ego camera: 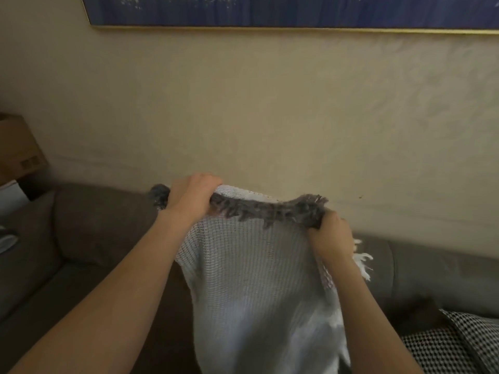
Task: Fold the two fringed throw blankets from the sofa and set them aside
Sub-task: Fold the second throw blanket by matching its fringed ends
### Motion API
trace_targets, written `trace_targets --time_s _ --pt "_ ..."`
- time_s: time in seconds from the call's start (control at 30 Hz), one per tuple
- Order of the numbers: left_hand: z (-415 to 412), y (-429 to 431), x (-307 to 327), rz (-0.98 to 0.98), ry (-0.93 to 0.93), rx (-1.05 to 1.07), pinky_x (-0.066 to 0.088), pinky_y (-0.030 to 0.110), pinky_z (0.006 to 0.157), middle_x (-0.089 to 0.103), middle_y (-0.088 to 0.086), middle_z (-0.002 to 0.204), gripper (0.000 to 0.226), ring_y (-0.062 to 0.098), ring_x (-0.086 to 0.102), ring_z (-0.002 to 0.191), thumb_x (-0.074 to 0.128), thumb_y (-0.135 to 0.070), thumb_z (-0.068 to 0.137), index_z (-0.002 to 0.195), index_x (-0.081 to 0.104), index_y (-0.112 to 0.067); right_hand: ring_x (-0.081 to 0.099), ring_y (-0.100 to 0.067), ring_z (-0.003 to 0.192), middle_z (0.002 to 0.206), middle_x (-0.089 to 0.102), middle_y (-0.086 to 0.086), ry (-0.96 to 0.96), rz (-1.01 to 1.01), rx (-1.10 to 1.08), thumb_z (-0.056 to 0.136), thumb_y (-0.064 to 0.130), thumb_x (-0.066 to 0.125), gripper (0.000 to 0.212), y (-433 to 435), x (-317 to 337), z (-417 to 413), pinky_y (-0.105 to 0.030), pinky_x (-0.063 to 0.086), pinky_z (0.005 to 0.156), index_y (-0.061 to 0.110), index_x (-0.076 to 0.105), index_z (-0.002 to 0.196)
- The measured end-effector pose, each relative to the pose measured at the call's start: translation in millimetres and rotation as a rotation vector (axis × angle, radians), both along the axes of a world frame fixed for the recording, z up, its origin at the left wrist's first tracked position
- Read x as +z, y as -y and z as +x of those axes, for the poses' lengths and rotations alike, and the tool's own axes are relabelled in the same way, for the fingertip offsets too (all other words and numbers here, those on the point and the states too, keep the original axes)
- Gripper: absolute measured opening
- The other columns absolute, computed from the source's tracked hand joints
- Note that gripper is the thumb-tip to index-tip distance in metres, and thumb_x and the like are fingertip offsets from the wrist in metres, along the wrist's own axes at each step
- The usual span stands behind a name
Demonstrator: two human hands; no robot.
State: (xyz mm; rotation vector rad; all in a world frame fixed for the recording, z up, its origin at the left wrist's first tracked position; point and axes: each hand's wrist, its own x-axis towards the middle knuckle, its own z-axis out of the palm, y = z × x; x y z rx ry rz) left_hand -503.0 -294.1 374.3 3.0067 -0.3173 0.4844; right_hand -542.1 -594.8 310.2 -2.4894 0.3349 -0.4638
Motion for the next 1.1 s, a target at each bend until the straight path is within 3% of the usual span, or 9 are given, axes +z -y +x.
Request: trace_targets --time_s 0.1,0.23,0.37,0.5,0.6,0.7,0.83,0.97,1.1 --pt "4.3 -6.4 -3.6 0.101 0.032 0.165 0.054 0.038 0.068 0.072 0.005 0.096 0.017 0.033 0.07 0.089 0.076 -0.007 0.088 0.089 0.069 -0.023 0.046 -0.02 0.063 0.063 0.046 -0.007 -0.192 0.395 0.383 0.083 0.04 0.085 0.049 13.5 1.8 -1.8 -0.036 0.037 0.054 0.006 0.051 0.07" --pt "-1.9 5.4 -18.0 0.126 0.023 0.286 0.044 0.039 0.066 0.071 0.011 0.098 0.012 0.035 0.068 0.097 0.067 -0.004 0.095 0.098 0.069 -0.016 0.065 -0.016 0.091 0.095 0.065 0.01 -0.638 0.097 0.684 0.06 0.059 0.098 0.068 16.2 30.0 -12.6 -0.034 0.051 0.077 0.022 0.061 0.103" --pt "4.2 5.9 -40.7 -0.096 0.03 0.173 0.044 0.042 0.068 0.069 0.016 0.097 0.015 0.039 0.067 0.092 0.062 -0.002 0.095 0.108 0.058 -0.009 0.066 -0.035 0.089 0.084 0.058 -0.004 -0.275 -0.312 0.283 0.084 0.03 0.079 0.028 15.6 26.6 -7.1 -0.038 0.048 0.066 0.018 0.054 0.088" --pt "-3.9 5.9 -24.4 -0.22 -0.151 -0.036 0.045 0.038 0.064 0.068 -0.001 0.097 0.048 0.025 0.065 0.085 0.089 -0.039 0.079 0.111 0.057 -0.023 0.068 -0.04 0.089 0.089 0.062 -0.011 -0.043 -0.188 -0.022 0.088 0.019 0.06 0.014 16.4 7.4 -9.8 -0.039 0.044 0.066 0.018 0.054 0.101" --pt "-6.4 11.8 -9.4 0.0 -0.177 -0.014 0.044 0.036 0.067 0.067 -0.001 0.094 0.035 0.028 0.067 0.09 0.089 -0.026 0.079 0.092 0.057 -0.024 0.067 -0.032 0.082 0.078 0.063 -0.006 -0.386 0.044 0.306 0.074 0.037 0.064 0.029 26.1 -2.4 -7.4 -0.044 0.051 0.068 0.011 0.061 0.088" --pt "-5.1 16.5 -5.7 -0.022 0.024 0.105 0.048 0.04 0.07 0.068 0.009 0.097 0.024 0.038 0.069 0.094 0.059 0.0 0.091 0.083 0.053 -0.022 0.071 -0.018 0.102 0.108 0.075 0.01 -0.703 0.237 0.667 0.076 0.051 0.091 0.051 28.5 -3.4 -17.3 -0.038 0.057 0.093 0.024 0.07 0.114" --pt "-3.3 24.8 -5.9 -0.066 0.182 0.158 0.043 0.039 0.063 0.064 0.008 0.095 0.027 0.038 0.068 0.085 0.056 0.008 0.087 0.089 0.06 -0.019 0.069 -0.026 0.067 0.073 0.07 -0.004 -0.322 0.021 0.26 0.078 0.058 0.086 0.046 25.4 -18.9 -6.9 -0.036 0.054 0.056 0.016 0.069 0.085" --pt "-1.7 22.4 -5.2 -0.199 0.297 0.23 0.043 0.042 0.06 0.059 0.006 0.095 0.028 0.033 0.06 0.073 0.058 0.011 0.089 0.094 0.061 -0.016 0.063 -0.027 0.06 0.068 0.063 -0.002 0.047 -0.124 0.002 0.088 0.038 0.076 0.023 10.6 -14.6 -3.9 -0.038 0.057 0.055 0.018 0.066 0.086" --pt "-1.4 20.2 1.9 -0.281 0.375 0.285 0.042 0.043 0.063 0.062 0.01 0.104 0.03 0.037 0.061 0.078 0.058 0.012 0.091 0.104 0.065 -0.013 0.071 -0.024 0.064 0.074 0.073 -0.009 -0.397 0.019 0.496 0.071 0.043 0.092 0.049 27.3 -8.9 1.5 -0.047 0.06 0.059 0.003 0.07 0.088"
